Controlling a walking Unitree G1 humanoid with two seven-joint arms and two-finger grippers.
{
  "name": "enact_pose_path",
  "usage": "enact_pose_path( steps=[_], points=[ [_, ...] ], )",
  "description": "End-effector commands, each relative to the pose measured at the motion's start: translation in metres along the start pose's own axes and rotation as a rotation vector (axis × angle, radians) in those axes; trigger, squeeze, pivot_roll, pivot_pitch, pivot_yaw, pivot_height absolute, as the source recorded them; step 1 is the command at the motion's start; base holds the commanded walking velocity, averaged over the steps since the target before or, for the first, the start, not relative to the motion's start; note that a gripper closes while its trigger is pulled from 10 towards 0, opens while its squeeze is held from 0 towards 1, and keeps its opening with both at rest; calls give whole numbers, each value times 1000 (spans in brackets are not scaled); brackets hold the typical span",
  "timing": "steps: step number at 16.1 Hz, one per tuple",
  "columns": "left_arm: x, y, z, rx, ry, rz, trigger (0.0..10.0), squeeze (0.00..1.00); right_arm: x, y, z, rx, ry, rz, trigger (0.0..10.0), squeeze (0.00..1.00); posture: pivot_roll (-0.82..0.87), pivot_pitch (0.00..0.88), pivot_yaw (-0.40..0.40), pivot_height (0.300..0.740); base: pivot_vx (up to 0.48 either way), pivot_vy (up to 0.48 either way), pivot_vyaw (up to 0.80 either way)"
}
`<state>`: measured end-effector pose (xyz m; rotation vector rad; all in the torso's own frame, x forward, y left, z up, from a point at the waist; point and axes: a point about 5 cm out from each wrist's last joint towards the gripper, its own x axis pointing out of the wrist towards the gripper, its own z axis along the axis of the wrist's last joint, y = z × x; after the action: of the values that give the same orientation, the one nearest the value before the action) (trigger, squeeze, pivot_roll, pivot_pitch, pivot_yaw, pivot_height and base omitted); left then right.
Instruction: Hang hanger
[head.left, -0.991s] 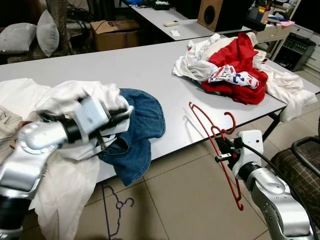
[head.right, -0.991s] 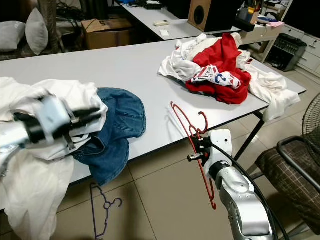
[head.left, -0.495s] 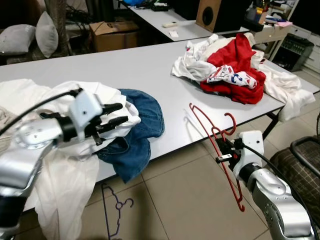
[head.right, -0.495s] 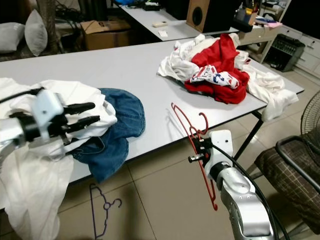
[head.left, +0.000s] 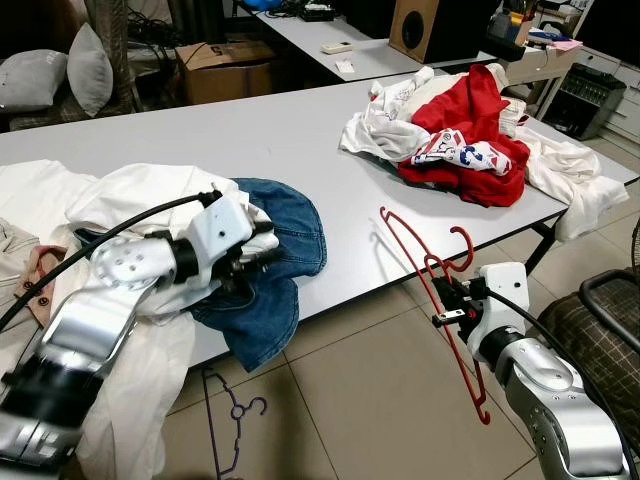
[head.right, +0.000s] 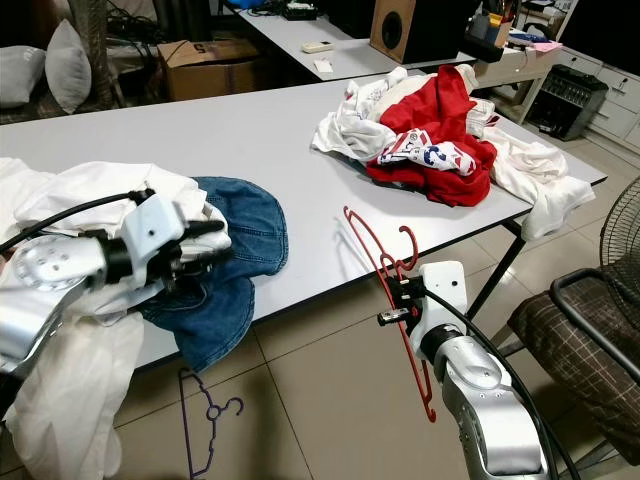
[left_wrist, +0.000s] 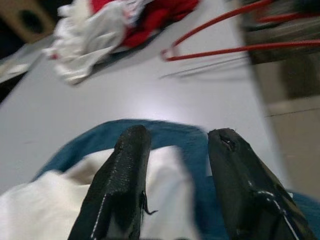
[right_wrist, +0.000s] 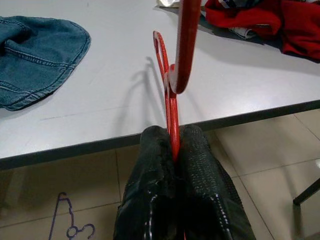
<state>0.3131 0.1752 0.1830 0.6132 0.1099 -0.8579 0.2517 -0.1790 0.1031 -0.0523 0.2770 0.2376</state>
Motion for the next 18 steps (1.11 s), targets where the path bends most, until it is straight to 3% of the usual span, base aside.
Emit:
enact_pose_path(
  steps=[1, 4, 5, 6, 8, 9, 11, 12, 13, 18],
  points=[
    [2, 8, 1, 20, 18, 54, 10000, 0, -3, -4, 5, -9, -20, -22, 10000, 0, -68, 0, -21, 740, 0, 0, 0],
    [3, 7, 1, 2, 40, 0, 10000, 0, -3, -4, 4, -10, -20, -22, 10000, 0, -70, 0, -19, 740, 0, 0, 0],
    [2, 3, 0, -5, 40, -33, 6000, 0, -4, -4, 4, -10, -21, -23, 10000, 0, -72, 0, -18, 740, 0, 0, 0],
    [2, 2, 0, -6, 42, -47, 4392, 0, -4, -4, 4, -9, -21, -24, 10000, 0, -72, 0, -18, 740, 0, 0, 0],
    [1, -4, 3, -47, 22, -94, 4706, 0, -4, -5, 4, -9, -20, -26, 10000, 0, -73, 0, -17, 740, 0, 0, 0],
    [0, -5, 1, -40, 41, -106, 6039, 0, -4, -4, 4, -9, -21, -25, 10000, 0, -69, 0, -19, 740, 0, 0, 0],
    [0, -3, -4, -20, 71, -79, 4706, 0, -3, -3, 4, -9, -22, -21, 10000, 0, -67, 0, -21, 740, 0, 0, 0],
    [1, 2, -6, 23, 97, -33, 2980, 0, -3, -3, 5, -8, -24, -19, 10000, 0, -66, 0, -21, 740, 0, 0, 0],
    [1, 5, -7, 30, 102, -8, 39, 0, -2, -3, 5, -7, -25, -18, 10000, 0, -67, 0, -20, 740, 0, 0, 0],
    [1, 4, -10, 64, 135, -28, 0, 0, -4, -3, 5, -5, -24, -24, 10000, 0, -69, 0, -15, 740, 0, 0, 0]
  ],
)
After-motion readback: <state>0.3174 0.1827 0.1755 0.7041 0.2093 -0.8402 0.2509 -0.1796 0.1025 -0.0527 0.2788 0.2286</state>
